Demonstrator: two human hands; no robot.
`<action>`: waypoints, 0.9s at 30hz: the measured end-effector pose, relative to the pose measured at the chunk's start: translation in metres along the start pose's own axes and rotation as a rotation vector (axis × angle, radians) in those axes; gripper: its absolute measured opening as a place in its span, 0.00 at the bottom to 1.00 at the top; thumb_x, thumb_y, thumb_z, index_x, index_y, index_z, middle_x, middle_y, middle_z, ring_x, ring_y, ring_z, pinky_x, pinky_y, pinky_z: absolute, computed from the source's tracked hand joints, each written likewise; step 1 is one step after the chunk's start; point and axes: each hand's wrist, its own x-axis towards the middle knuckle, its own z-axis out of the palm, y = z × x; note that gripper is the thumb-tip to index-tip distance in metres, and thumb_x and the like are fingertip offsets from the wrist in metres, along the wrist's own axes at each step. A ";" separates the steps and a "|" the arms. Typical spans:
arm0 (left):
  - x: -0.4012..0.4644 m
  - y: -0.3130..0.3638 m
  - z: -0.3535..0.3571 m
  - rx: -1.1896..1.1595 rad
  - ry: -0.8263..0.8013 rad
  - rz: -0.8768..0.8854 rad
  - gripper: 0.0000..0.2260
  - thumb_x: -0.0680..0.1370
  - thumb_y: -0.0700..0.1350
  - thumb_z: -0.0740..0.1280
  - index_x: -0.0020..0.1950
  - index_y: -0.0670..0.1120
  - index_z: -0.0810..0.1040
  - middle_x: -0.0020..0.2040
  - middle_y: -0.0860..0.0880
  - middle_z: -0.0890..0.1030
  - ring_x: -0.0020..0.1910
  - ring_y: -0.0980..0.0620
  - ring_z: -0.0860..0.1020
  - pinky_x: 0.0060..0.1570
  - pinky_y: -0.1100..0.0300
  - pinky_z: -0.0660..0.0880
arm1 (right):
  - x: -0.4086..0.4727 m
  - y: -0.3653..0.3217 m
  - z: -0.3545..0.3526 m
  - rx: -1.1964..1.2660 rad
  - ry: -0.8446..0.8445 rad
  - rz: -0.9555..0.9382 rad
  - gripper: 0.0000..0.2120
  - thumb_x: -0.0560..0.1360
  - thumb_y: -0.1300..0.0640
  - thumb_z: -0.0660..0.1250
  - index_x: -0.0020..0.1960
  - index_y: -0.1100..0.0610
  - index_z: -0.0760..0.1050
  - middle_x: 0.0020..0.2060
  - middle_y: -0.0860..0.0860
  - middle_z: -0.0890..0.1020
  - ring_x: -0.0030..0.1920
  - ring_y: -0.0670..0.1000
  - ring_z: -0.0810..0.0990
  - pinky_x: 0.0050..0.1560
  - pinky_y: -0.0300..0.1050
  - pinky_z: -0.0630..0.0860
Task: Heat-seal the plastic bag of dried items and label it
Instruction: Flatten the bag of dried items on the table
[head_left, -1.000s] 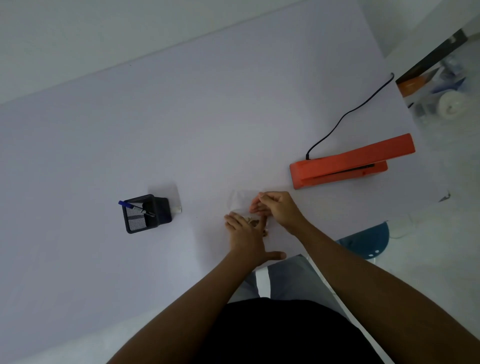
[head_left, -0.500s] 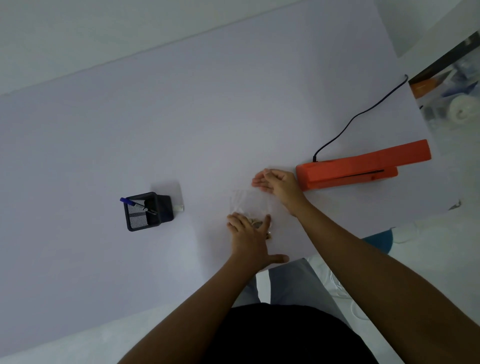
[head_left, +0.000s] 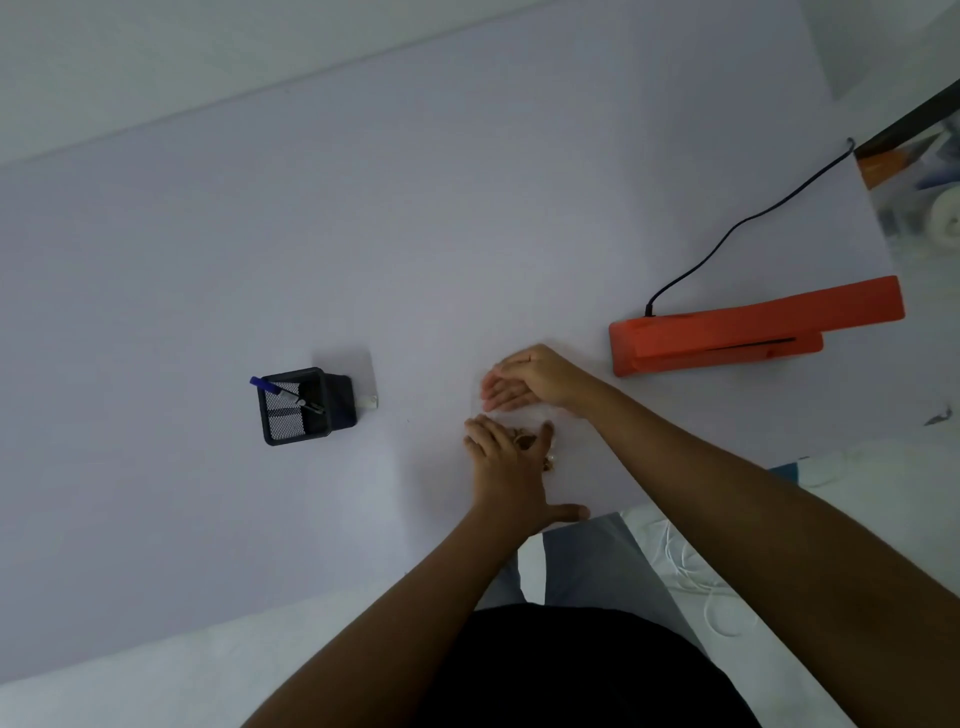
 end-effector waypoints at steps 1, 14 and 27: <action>0.000 0.000 -0.001 -0.003 0.000 0.004 0.55 0.61 0.82 0.57 0.80 0.57 0.44 0.75 0.25 0.50 0.73 0.22 0.50 0.71 0.32 0.52 | 0.003 -0.005 0.000 0.013 0.009 -0.012 0.16 0.83 0.60 0.60 0.57 0.71 0.79 0.51 0.66 0.85 0.53 0.64 0.85 0.60 0.57 0.80; 0.000 0.000 -0.008 0.039 -0.042 0.008 0.55 0.61 0.81 0.60 0.80 0.57 0.44 0.74 0.24 0.50 0.72 0.22 0.52 0.70 0.32 0.55 | -0.019 -0.010 -0.002 0.186 0.223 -0.188 0.17 0.84 0.59 0.57 0.56 0.72 0.79 0.50 0.67 0.85 0.50 0.61 0.86 0.55 0.51 0.82; 0.003 -0.002 -0.010 0.050 -0.061 0.013 0.54 0.61 0.81 0.58 0.80 0.57 0.44 0.75 0.26 0.51 0.73 0.23 0.52 0.71 0.33 0.55 | -0.017 0.031 -0.006 0.085 0.416 -0.209 0.16 0.84 0.59 0.57 0.52 0.68 0.80 0.46 0.63 0.86 0.47 0.60 0.87 0.51 0.51 0.81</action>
